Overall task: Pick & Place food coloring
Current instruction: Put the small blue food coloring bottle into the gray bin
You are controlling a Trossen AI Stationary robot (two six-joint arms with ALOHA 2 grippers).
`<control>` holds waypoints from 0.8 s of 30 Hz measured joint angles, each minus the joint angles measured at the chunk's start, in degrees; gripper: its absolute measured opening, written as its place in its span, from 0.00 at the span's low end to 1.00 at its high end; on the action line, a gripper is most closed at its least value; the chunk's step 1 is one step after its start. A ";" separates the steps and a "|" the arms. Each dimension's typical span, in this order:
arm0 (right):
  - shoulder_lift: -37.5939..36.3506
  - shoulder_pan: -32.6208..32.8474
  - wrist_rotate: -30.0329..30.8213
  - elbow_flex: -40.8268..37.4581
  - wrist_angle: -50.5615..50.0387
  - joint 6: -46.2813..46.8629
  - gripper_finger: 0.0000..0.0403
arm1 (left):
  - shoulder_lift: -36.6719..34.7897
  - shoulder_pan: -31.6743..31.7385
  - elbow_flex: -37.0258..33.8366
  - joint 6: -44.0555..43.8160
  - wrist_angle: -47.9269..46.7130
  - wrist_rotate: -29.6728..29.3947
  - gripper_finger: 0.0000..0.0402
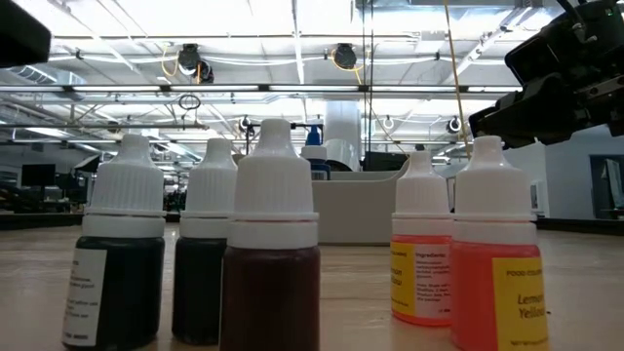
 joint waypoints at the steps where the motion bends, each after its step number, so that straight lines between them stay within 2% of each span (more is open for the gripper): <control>1: 0.00 0.00 0.00 0.00 0.00 0.00 0.00 | -0.02 0.31 0.00 -0.04 -0.03 1.39 0.13; 5: 0.00 0.00 0.00 0.00 0.00 -0.07 0.00 | -0.24 1.89 0.60 3.13 -2.56 4.97 0.13; 9: 0.00 0.00 0.16 0.00 0.02 -0.15 0.00 | -0.36 4.39 6.57 9.01 -12.66 4.87 0.14; 15: 0.00 0.00 0.33 0.00 0.02 -0.28 0.00 | -0.53 9.77 19.25 25.39 -23.95 -5.80 0.13; 20: 0.00 0.00 0.33 0.00 0.02 -1.47 0.00 | -0.55 17.98 27.01 38.16 -24.60 -10.58 0.13; 24: 0.00 0.00 0.31 0.00 0.02 -1.47 0.00 | -0.59 25.01 29.40 48.01 -23.18 -11.42 0.13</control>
